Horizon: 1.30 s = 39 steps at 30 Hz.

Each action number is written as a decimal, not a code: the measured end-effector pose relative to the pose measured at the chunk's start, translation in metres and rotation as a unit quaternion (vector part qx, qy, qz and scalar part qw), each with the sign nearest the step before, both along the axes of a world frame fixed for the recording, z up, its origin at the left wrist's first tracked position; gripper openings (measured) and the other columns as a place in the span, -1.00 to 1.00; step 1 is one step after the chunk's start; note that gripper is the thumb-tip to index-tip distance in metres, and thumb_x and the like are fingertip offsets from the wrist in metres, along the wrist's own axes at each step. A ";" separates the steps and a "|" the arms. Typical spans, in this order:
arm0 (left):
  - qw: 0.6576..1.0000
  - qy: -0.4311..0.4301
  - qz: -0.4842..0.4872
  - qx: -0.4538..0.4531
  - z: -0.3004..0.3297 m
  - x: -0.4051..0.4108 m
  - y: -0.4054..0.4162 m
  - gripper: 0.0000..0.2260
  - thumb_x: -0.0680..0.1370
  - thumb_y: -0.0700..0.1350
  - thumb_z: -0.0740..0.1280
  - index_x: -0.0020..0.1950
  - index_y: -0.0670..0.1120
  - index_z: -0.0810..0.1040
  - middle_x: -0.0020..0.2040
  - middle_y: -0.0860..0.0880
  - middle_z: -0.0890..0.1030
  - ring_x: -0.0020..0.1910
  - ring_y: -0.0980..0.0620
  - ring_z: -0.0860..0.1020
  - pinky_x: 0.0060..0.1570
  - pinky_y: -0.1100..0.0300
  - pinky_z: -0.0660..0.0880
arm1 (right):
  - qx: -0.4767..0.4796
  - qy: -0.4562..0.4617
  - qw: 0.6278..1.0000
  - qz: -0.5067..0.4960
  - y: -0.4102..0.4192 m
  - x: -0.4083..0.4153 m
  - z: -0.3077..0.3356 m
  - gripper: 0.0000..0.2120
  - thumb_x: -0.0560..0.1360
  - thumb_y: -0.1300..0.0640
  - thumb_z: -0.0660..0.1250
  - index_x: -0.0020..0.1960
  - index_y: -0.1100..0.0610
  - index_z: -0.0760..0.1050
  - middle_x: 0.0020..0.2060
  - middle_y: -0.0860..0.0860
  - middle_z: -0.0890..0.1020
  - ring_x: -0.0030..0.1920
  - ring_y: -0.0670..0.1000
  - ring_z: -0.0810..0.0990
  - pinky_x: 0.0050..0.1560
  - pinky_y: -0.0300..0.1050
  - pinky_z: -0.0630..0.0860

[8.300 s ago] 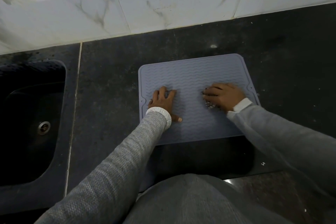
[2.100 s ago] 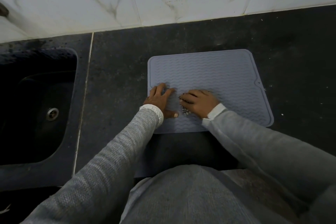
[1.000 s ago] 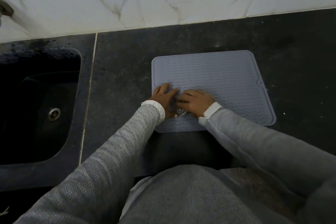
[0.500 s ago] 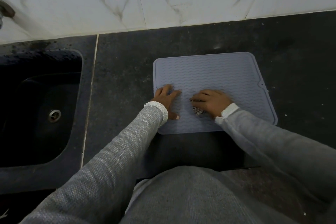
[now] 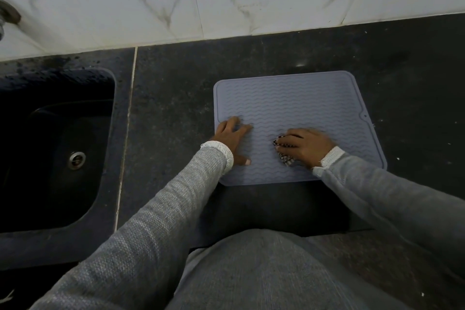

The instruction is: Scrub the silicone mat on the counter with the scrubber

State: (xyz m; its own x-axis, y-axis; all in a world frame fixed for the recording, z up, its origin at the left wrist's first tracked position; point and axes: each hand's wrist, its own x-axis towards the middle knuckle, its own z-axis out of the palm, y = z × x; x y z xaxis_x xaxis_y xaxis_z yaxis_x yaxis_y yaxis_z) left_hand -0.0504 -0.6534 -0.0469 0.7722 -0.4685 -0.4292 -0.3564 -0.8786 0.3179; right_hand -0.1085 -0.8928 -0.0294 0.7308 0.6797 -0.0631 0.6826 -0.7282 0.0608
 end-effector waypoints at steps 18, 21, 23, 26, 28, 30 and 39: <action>0.990 -0.057 0.002 -0.127 -0.008 0.019 0.029 -0.53 0.46 -0.35 0.34 0.35 -0.12 0.43 0.39 -0.14 0.34 0.35 -0.09 0.34 0.33 0.17 0.28 | 0.043 0.083 0.992 -0.084 0.088 0.010 -0.007 -0.64 0.49 0.13 0.30 0.28 0.05 0.47 0.32 0.01 0.47 0.32 0.14 0.39 0.23 0.09 0.36; 0.994 -0.057 -0.019 -0.093 -0.007 0.026 0.029 -0.53 0.45 -0.33 0.37 0.35 -0.15 0.44 0.39 -0.14 0.33 0.36 -0.06 0.35 0.34 0.29 0.25 | 0.041 0.034 0.998 -0.042 0.100 0.006 -0.004 -0.69 0.33 0.11 0.49 0.07 0.01 0.62 0.13 -0.03 0.63 0.12 0.11 0.59 0.00 0.03 0.56; 0.994 -0.052 -0.025 -0.092 -0.009 0.029 0.030 -0.50 0.41 -0.37 0.38 0.34 -0.16 0.44 0.39 -0.13 0.33 0.36 -0.07 0.34 0.35 0.25 0.25 | 0.059 -0.006 0.998 -0.007 0.084 0.004 -0.003 -0.67 0.17 0.14 0.60 -0.08 0.02 0.68 -0.04 -0.03 0.70 -0.08 0.10 0.68 -0.20 -0.02 0.63; 0.994 -0.059 -0.021 -0.093 -0.015 0.031 0.034 -0.47 0.40 -0.39 0.36 0.36 -0.11 0.43 0.39 -0.12 0.34 0.35 -0.09 0.34 0.33 0.08 0.31 | 0.053 -0.014 0.998 -0.008 0.052 0.002 0.000 -0.66 0.11 0.15 0.63 -0.12 0.05 0.69 -0.09 0.00 0.71 -0.15 0.11 0.69 -0.29 0.00 0.63; 0.995 -0.068 -0.023 -0.072 -0.020 0.036 0.034 -0.49 0.42 -0.40 0.33 0.34 -0.09 0.45 0.37 -0.11 0.36 0.32 -0.10 0.36 0.29 0.04 0.35 | 0.027 0.021 0.999 -0.039 0.041 0.002 0.004 -0.61 0.09 0.14 0.64 -0.10 0.06 0.68 -0.08 -0.01 0.71 -0.12 0.11 0.68 -0.27 0.03 0.64; 0.996 -0.061 -0.032 -0.064 -0.021 0.039 0.030 -0.62 0.44 -0.35 0.35 0.22 -0.10 0.52 0.28 -0.10 0.42 0.27 -0.11 0.39 0.21 0.11 0.42 | 0.012 0.063 0.995 -0.076 0.041 0.004 0.005 -0.62 0.22 0.13 0.57 0.03 0.05 0.64 0.05 -0.02 0.67 0.04 0.11 0.63 -0.09 0.07 0.61; 0.993 -0.002 -0.002 -0.117 -0.026 0.044 0.031 -0.58 0.44 -0.35 0.37 0.31 -0.23 0.47 0.35 -0.20 0.37 0.33 -0.09 0.37 0.30 0.35 0.21 | 0.008 0.108 0.992 -0.058 0.124 0.021 -0.010 -0.63 0.58 0.06 0.12 0.39 -0.04 0.32 0.42 -0.10 0.31 0.42 0.04 0.23 0.31 0.02 0.29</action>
State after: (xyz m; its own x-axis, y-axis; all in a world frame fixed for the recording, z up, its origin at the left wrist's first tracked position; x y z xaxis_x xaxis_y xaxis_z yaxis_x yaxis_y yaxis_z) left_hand -0.0064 -0.6220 -0.0725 0.7717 -0.5585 -0.3042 -0.3619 -0.7789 0.5122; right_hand -0.0877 -0.7691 -0.0392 0.7747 0.5940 -0.2169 0.5900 -0.8024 -0.0898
